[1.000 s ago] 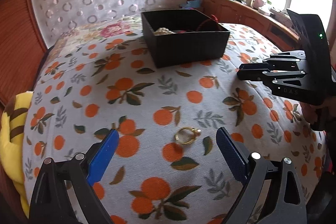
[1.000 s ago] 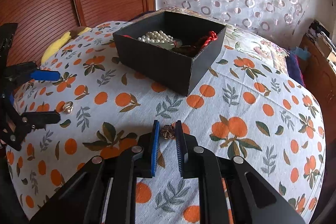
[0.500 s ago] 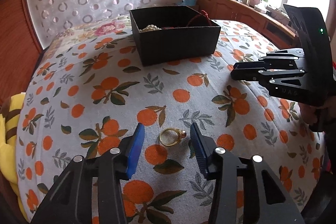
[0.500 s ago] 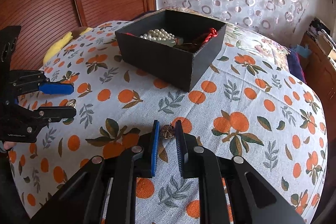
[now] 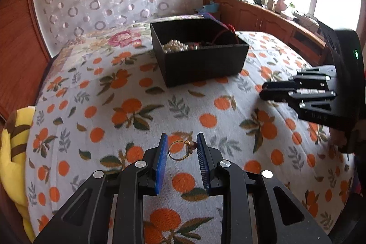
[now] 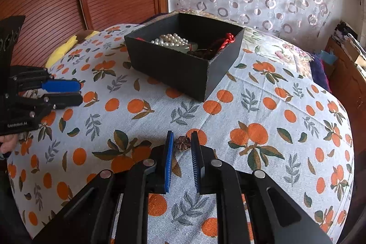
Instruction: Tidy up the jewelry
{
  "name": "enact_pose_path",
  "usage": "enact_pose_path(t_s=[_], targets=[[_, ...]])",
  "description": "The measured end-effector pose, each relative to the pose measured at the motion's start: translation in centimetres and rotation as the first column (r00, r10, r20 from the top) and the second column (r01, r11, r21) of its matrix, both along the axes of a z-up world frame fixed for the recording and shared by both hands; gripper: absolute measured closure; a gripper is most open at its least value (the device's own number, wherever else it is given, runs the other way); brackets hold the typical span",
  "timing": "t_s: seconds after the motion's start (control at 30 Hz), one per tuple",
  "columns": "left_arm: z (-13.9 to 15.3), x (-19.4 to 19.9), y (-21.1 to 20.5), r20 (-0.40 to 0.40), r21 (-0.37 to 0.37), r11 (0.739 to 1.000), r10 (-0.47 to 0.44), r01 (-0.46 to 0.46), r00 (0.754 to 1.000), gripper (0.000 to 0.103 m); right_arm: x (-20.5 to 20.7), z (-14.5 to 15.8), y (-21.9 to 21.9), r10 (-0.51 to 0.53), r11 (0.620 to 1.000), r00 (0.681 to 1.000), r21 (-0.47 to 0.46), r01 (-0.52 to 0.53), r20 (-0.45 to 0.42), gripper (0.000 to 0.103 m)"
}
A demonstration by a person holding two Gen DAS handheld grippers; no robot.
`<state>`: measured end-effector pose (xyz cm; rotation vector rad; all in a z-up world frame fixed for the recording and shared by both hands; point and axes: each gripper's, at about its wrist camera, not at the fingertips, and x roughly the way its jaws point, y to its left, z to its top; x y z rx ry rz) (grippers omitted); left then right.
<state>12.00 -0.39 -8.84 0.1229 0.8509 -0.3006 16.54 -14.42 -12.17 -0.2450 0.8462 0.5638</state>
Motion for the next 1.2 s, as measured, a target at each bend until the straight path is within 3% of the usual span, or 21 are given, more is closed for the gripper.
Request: enact_pose_path(t_s=[0.67,1.2], targets=[[3.9,4.7,-2.0,0.103,-0.026,1.0,-0.002,0.005,0.995,0.079,0.7,6.3,-1.3,-0.032,0.996,0.988,0.091,0.019,0.148,0.086],[6.4,8.6,-2.0,0.155,-0.055,0.998,0.027,-0.019,0.987,0.079,4.7,6.6,1.5,0.002,0.994,0.986,0.108,-0.02,0.164,0.086]])
